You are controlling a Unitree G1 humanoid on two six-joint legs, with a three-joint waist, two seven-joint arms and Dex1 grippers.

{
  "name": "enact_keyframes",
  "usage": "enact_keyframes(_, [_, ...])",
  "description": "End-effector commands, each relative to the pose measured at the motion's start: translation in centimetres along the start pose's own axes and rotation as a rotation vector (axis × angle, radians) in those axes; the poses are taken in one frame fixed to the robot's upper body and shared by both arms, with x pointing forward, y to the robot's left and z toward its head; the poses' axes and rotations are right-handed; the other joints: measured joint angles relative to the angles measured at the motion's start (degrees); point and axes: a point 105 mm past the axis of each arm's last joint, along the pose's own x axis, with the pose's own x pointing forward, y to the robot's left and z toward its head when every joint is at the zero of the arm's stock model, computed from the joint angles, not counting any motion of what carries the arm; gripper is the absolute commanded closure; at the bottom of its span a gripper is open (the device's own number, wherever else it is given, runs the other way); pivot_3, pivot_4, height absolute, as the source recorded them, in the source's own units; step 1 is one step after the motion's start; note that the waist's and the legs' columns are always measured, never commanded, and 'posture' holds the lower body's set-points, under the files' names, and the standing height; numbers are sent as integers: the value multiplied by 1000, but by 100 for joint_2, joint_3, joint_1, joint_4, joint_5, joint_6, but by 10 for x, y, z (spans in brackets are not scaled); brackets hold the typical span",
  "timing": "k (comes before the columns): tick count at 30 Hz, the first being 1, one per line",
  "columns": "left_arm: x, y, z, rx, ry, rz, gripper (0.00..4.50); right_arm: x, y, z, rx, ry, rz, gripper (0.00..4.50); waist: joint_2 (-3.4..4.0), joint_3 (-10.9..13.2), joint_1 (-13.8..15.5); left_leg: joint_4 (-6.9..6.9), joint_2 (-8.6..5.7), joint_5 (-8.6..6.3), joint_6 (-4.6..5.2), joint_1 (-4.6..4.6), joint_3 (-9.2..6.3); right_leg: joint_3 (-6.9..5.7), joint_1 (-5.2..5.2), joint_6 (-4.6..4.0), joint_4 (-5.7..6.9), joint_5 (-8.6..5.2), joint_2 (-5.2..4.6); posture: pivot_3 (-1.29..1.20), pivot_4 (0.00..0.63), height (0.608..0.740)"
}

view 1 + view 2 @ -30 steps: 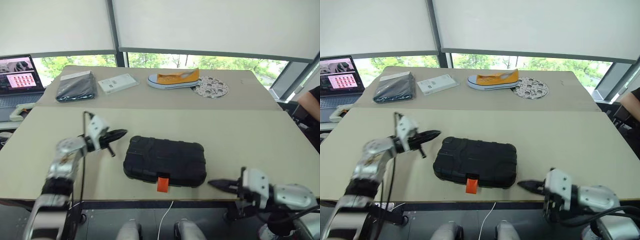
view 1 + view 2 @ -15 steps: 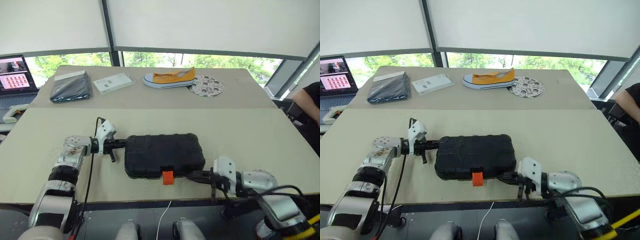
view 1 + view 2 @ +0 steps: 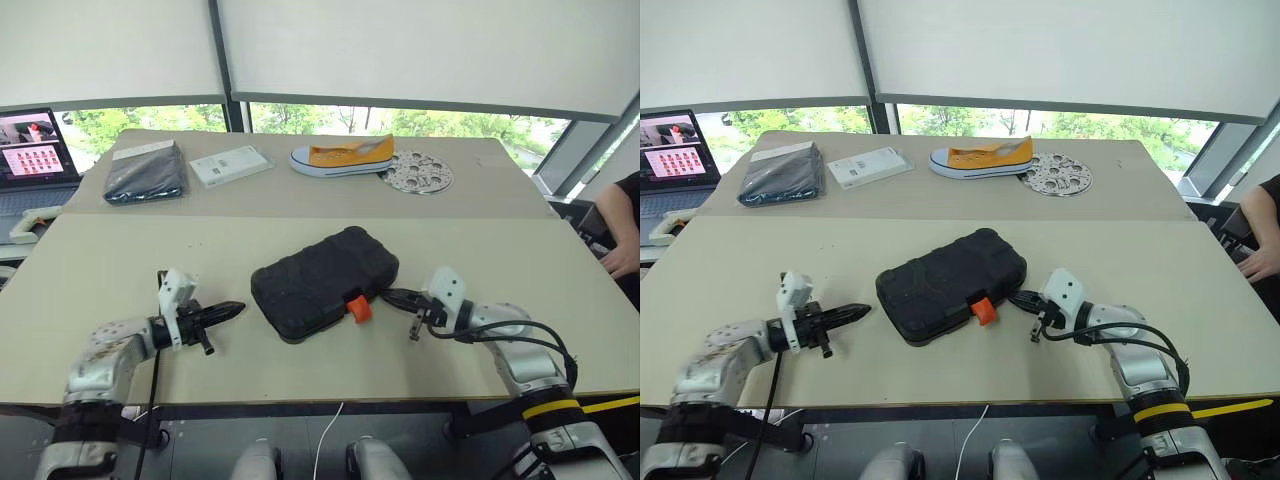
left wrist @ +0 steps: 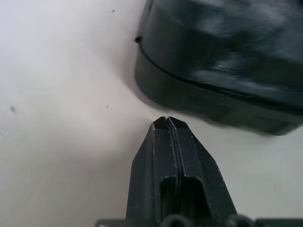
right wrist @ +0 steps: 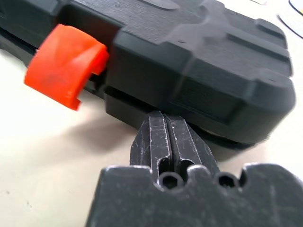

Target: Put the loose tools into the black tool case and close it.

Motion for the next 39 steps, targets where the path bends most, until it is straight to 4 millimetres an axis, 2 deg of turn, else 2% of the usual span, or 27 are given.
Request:
enact_keyframes(1, [-4, -37, 32, 44, 32, -188, 4477, -19, -5, 6, 8, -30, -57, 4500, 5, 3, 20, -1, 0, 0, 0, 0, -1, -2, -1, 5, 0, -6, 0, 0, 150, 740])
enact_keyframes(4, [20, -55, 59, 142, -25, -273, 4477, -28, 6, 4, 46, -36, -50, 4500, 19, 4, 66, 0, -9, 0, 0, 6, 2, 0, 5, 12, -2, -12, -13, 0, 150, 740])
enact_keyframes(6, [45, -60, 72, 229, -55, -286, 4477, -32, 14, 6, 60, -61, -42, 4500, 19, 4, 107, 2, -12, 1, 0, 3, 2, -1, 9, 23, -6, -14, -12, 0, 150, 740])
enact_keyframes(10, [95, -50, 85, 361, -66, -210, 4477, -31, 27, 17, 79, -122, -16, 4500, 16, 3, 108, 10, -17, 1, 0, 5, 2, 6, 15, 34, -8, -7, -8, 0, 150, 740])
enact_keyframes(12, [118, -44, 80, 427, -14, -188, 4477, -28, 34, 26, 101, -156, 4, 4500, 17, 3, 60, 9, -17, 1, 0, 4, 0, 10, 13, 33, -8, -6, 1, 0, 150, 740])
enact_keyframes(15, [140, -38, 58, 542, 131, -200, 4477, -24, 42, 31, 127, -173, 25, 4500, 17, 3, 2, 4, -17, 1, 1, 3, -5, 12, 12, 24, -8, -4, 5, 0, 150, 740])
enact_keyframes(19, [148, -35, 32, 533, 236, -229, 4477, -13, 51, 34, 190, -187, 54, 4500, 25, -2, -7, -1, -17, 0, 1, 5, -6, 13, 12, 17, -10, -3, 4, 0, 150, 740])
enact_keyframes(23, [143, -39, 3, 530, 320, -262, 4477, 6, 57, 25, 185, -146, 72, 4500, 36, -23, -23, 0, -15, 0, 1, 14, -5, 14, 17, 40, -9, -17, 4, 0, 150, 740])
enact_keyframes(28, [139, -37, -2, 513, 317, -240, 4477, 15, 55, 13, 178, -106, 77, 4500, 56, -67, -1, 0, -14, 0, 1, 27, -4, 15, 28, 42, -7, -19, 3, 0, 150, 740])
enact_keyframes(33, [136, -33, -2, 514, 321, -218, 4477, 25, 48, 10, 175, -94, 75, 4500, 69, -81, -24, -1, -13, 0, 1, 35, -2, 19, 30, 41, -4, -20, 6, 0, 150, 740])
enact_keyframes(36, [137, -32, 0, 506, 309, -198, 4477, 31, 47, -3, 165, -38, 87, 4500, 73, -85, -25, -1, -12, 0, 1, 40, -2, 21, 32, 40, -1, -20, 9, 0, 150, 740])
enact_keyframes(39, [137, -32, -1, 498, 306, -191, 4477, 38, 41, 5, 176, -80, 64, 4500, 74, -86, -24, -1, -12, 0, 1, 40, -2, 21, 31, 40, -1, -20, 9, 0, 150, 740])
